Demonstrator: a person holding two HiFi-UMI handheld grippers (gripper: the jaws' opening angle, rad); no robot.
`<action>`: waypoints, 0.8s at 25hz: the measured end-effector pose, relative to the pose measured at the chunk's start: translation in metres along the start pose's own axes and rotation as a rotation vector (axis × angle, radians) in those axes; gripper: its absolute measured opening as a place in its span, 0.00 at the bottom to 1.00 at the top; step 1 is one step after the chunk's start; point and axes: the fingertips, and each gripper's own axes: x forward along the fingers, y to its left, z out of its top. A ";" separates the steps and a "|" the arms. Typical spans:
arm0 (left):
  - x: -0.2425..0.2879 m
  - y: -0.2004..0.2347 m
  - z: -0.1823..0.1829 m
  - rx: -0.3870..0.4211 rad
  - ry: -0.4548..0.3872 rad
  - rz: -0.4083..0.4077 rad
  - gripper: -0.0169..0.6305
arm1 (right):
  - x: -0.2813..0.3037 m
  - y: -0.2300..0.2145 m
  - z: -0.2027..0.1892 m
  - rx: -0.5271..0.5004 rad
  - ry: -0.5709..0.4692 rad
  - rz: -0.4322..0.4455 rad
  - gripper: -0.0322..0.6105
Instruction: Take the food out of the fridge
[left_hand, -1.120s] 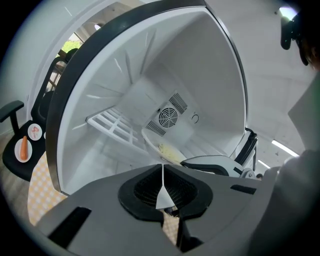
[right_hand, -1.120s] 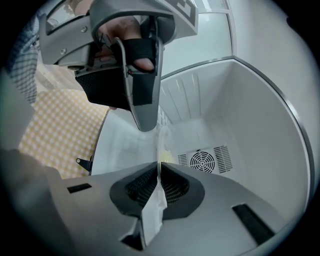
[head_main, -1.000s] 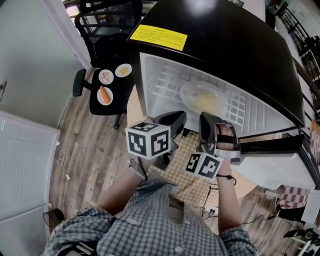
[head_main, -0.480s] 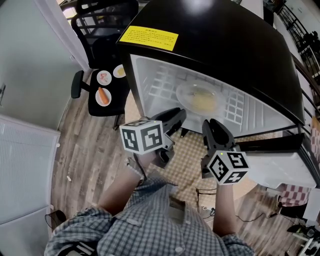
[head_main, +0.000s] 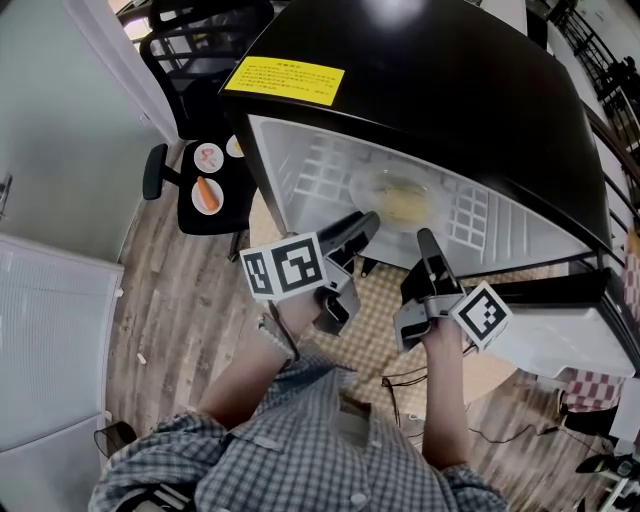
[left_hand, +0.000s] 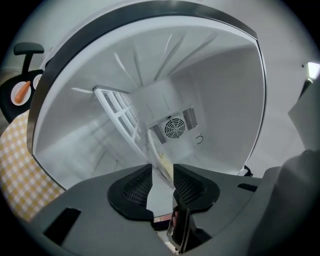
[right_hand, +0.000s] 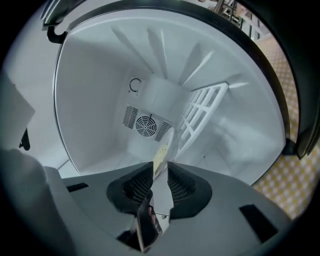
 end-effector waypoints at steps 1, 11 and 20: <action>0.001 0.000 0.000 -0.006 0.000 0.002 0.23 | 0.001 -0.001 -0.001 0.015 -0.001 0.001 0.14; 0.004 -0.003 0.001 -0.050 -0.012 -0.010 0.13 | 0.008 0.000 0.001 0.062 -0.012 0.012 0.12; 0.000 -0.008 0.001 -0.031 -0.014 -0.007 0.12 | 0.003 0.004 -0.003 0.060 -0.015 0.008 0.12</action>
